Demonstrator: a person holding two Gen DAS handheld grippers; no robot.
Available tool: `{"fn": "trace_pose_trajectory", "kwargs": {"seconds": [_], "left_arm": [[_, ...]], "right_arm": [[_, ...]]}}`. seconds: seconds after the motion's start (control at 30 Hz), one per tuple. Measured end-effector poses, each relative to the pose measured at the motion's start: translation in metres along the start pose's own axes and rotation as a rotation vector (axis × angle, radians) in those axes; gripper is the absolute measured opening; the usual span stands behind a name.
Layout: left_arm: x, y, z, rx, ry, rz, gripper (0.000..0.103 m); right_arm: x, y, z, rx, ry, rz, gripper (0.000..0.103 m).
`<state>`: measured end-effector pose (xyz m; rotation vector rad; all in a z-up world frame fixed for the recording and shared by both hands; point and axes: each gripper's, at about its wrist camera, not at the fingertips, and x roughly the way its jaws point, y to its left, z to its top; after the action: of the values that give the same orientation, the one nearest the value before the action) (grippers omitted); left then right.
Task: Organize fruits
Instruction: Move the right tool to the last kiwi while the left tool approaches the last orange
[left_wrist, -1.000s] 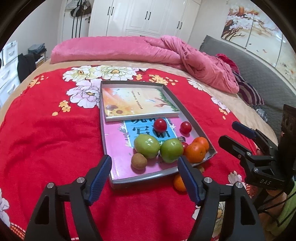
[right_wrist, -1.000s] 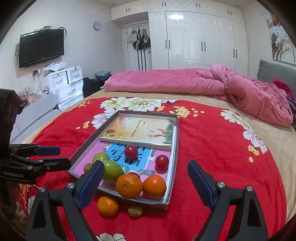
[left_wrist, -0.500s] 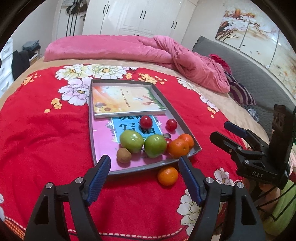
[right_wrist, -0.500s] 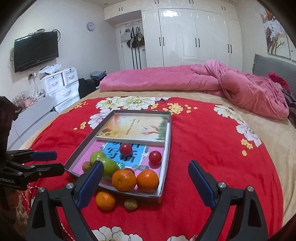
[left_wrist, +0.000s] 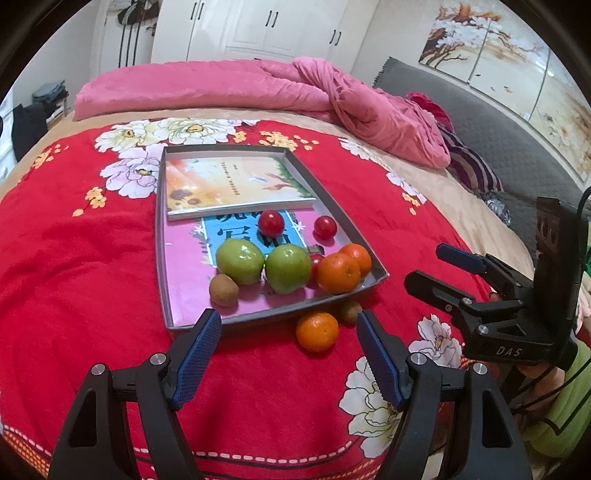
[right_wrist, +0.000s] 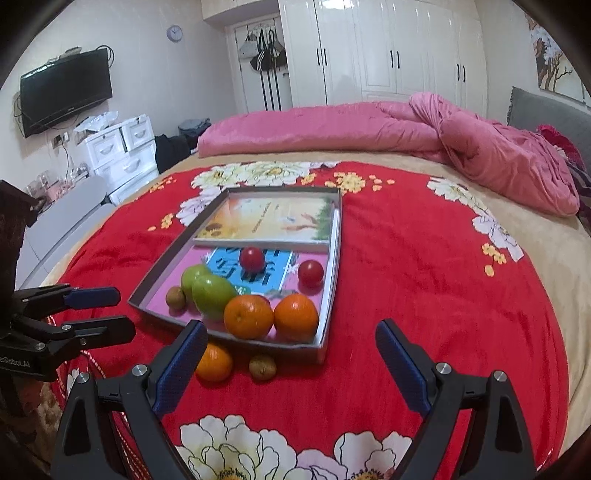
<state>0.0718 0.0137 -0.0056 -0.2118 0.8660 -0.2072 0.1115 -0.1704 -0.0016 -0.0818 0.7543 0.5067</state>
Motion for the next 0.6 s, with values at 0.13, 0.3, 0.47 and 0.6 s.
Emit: {"fn": "trace_pose_trajectory", "kwargs": {"seconds": [0.13,0.3,0.47,0.6], "left_arm": [[0.001,-0.002,-0.002,0.007,0.010,-0.005,0.077],[0.005,-0.006,-0.006,0.015,0.030,-0.017,0.077],[0.010,-0.010,-0.010,0.026,0.055,-0.032,0.077],[0.015,-0.011,-0.013,0.033,0.071,-0.035,0.077]], "right_arm": [[0.003,0.001,-0.005,0.005,0.033,0.011,0.093],[0.008,0.004,-0.009,-0.007,0.073,0.024,0.093],[0.015,0.006,-0.013,-0.021,0.114,0.026,0.093],[0.022,0.005,-0.016,-0.019,0.157,0.040,0.092]]}}
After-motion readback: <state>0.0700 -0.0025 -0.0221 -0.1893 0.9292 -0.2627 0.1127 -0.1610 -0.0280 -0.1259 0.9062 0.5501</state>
